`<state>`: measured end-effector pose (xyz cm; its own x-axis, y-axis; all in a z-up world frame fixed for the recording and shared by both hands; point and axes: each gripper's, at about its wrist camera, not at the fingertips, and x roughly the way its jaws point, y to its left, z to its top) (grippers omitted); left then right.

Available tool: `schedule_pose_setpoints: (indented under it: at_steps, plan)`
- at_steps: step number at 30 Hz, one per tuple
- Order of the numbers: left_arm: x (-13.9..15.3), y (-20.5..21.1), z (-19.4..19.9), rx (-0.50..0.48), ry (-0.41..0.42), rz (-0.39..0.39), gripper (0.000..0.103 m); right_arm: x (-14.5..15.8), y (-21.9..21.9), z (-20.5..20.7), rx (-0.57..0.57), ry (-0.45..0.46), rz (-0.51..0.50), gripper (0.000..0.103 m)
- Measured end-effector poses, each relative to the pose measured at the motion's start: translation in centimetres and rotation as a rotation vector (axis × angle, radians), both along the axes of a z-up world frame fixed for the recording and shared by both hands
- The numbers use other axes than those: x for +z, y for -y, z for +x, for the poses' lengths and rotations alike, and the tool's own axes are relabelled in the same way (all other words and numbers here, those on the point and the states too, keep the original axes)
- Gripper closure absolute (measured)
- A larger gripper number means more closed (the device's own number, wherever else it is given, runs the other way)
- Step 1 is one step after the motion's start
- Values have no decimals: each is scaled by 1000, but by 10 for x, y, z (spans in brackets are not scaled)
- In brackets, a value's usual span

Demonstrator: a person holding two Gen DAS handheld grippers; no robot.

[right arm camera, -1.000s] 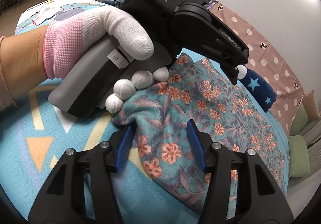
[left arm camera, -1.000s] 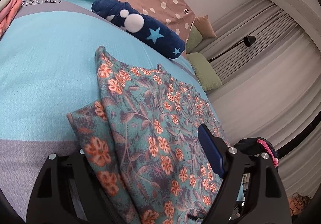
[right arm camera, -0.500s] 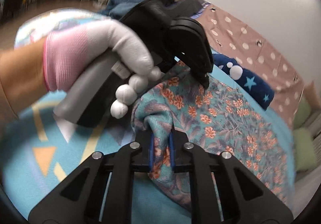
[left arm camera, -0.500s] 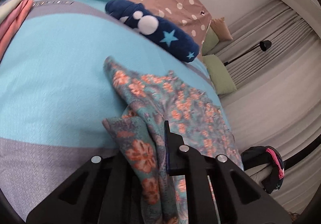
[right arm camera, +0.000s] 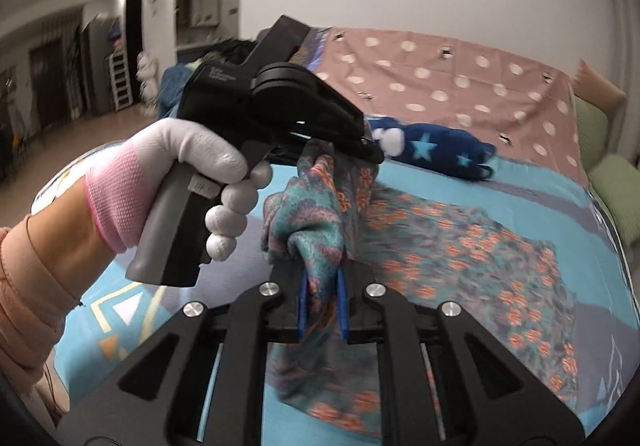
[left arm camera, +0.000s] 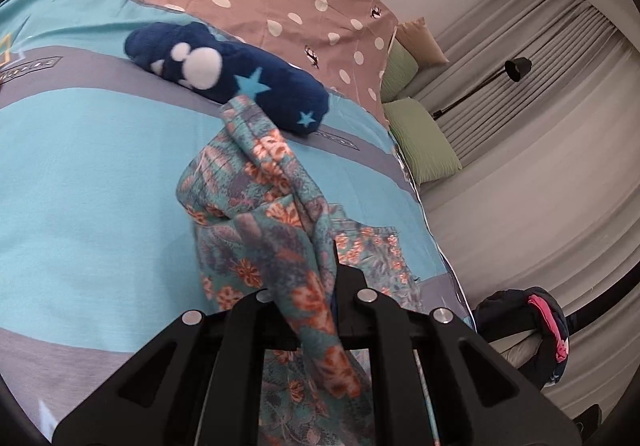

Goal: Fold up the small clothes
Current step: 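Lift the shirt edges with both grippers and fold them over the shirt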

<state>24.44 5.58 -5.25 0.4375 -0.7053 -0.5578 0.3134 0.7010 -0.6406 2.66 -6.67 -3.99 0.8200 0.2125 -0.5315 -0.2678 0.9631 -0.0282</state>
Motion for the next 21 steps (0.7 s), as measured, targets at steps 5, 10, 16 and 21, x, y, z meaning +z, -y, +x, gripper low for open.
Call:
schedule_pose_setpoints:
  at_steps: [5, 10, 16, 21]
  plan:
    - [6, 55, 0, -44, 15, 67, 94, -2, 47, -6, -53, -8, 73, 92]
    - [5, 115, -1, -94, 19, 121, 94, -9, 101, -12, -109, -27, 153, 92]
    - [-7, 177, 3, -154, 6, 166, 94, -22, 159, -19, -181, -58, 228, 92]
    - [-16, 223, 0, -201, 8, 243, 94, -34, 196, -28, -224, -91, 295, 92]
